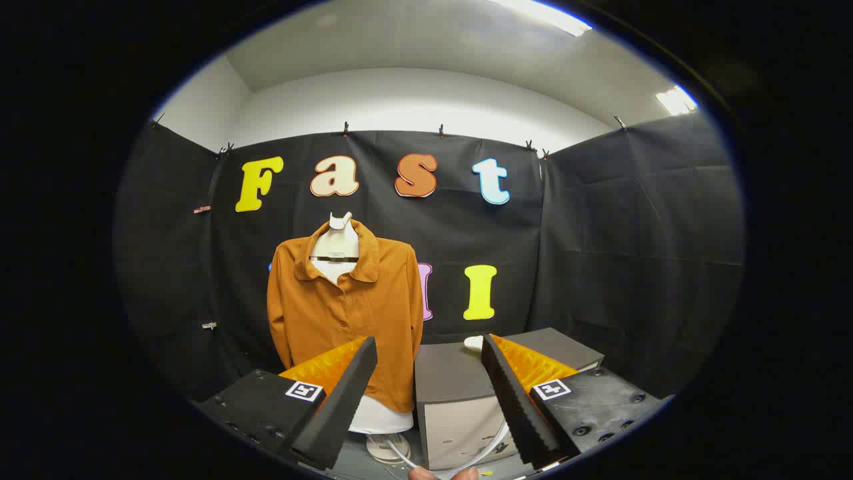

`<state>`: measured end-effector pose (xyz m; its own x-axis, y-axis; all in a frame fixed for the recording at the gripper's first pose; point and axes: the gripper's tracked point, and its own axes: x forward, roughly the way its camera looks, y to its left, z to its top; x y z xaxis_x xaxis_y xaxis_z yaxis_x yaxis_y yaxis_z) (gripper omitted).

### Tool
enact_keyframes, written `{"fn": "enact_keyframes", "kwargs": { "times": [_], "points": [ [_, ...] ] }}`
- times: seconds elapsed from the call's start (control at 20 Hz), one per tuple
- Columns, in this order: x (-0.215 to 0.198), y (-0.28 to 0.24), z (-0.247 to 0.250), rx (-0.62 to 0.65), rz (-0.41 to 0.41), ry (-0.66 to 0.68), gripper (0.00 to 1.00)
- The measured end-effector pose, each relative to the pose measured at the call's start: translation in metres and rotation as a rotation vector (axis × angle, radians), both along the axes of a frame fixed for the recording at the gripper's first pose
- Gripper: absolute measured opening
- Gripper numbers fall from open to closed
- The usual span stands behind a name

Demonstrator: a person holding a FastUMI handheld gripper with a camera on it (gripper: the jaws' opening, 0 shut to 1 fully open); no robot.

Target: Iron the clothes twice with a garment steamer, once on the left side and once on the right side.

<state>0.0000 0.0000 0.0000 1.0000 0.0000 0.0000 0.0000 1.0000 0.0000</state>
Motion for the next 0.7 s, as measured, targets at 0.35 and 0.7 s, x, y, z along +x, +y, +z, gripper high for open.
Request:
{"fn": "enact_keyframes", "kwargs": {
  "times": [0.35,0.7],
  "points": [
    [0.0004,0.0009,0.0004,-0.004,0.003,0.004,0.98],
    [0.0000,0.0002,0.0011,0.000,-0.003,0.002,0.98]
  ]
}}
